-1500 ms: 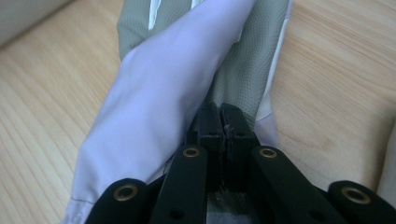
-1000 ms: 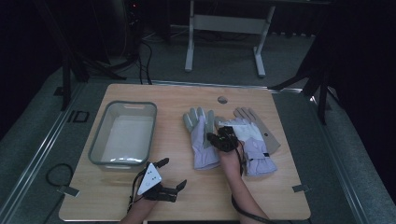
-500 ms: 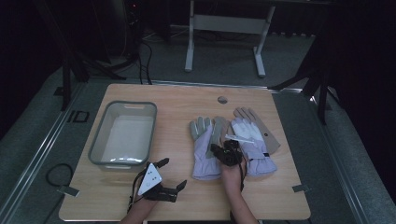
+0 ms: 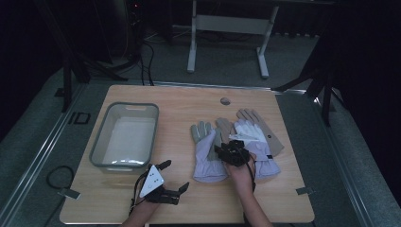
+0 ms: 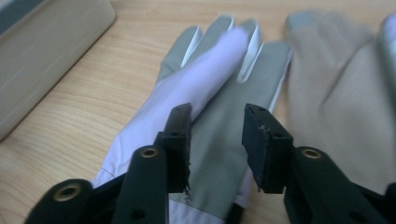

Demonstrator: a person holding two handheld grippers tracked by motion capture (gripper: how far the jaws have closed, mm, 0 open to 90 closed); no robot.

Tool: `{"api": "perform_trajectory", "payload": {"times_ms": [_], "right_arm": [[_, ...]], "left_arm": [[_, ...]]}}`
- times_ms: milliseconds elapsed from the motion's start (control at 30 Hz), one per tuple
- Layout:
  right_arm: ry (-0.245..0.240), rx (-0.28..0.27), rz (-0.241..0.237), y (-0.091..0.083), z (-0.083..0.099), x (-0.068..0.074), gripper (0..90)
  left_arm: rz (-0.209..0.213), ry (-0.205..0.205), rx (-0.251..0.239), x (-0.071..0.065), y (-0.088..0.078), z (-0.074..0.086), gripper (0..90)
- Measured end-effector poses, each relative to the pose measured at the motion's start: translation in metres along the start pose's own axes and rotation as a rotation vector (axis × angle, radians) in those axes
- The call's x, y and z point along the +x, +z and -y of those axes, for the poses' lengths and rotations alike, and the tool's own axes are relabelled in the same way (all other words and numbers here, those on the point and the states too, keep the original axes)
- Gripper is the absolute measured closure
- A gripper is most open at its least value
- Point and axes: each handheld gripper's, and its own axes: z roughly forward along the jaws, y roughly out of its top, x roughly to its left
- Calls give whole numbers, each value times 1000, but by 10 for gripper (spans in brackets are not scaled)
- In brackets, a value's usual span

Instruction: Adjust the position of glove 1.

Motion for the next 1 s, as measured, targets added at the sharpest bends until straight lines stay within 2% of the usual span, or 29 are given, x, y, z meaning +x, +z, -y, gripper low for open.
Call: {"api": "perform_trajectory", "payload": {"times_ms": [167,267,333,433,500,533,733,767,833,867,900,933,1000], "right_arm": [[-69,-5,-11,-17,-12,-12,545],[-85,3,0,-25,-14,-24,507],[-104,-3,-7,-31,-15,-32,504],[-146,-3,12,-39,-15,-43,498],[-154,-3,22,-42,-15,-47,502],[-180,1,20,-48,-14,-56,506],[-221,21,37,-61,-4,-84,524],[-221,29,54,-63,-3,-90,533],[-227,42,54,-69,-3,-103,537],[-227,42,54,-69,-3,-103,537],[-222,45,70,-72,-4,-109,553],[-235,64,80,-78,-6,-120,554],[-233,74,84,-82,-7,-130,558]], "left_arm": [[-1,0,-2,0,0,0,8],[-1,0,0,0,0,0,8],[-1,-2,-1,0,0,0,8],[-1,-1,-3,0,0,0,8],[2,1,-2,0,0,0,8],[2,0,-3,0,0,0,8],[-1,1,-5,0,0,0,8],[-2,2,-5,0,0,0,8],[-3,0,-5,0,0,0,8],[-3,0,-5,0,0,0,8],[-2,-1,-3,0,0,0,8],[-2,-2,-3,0,0,0,8],[-3,-2,-2,0,0,0,8]]}}
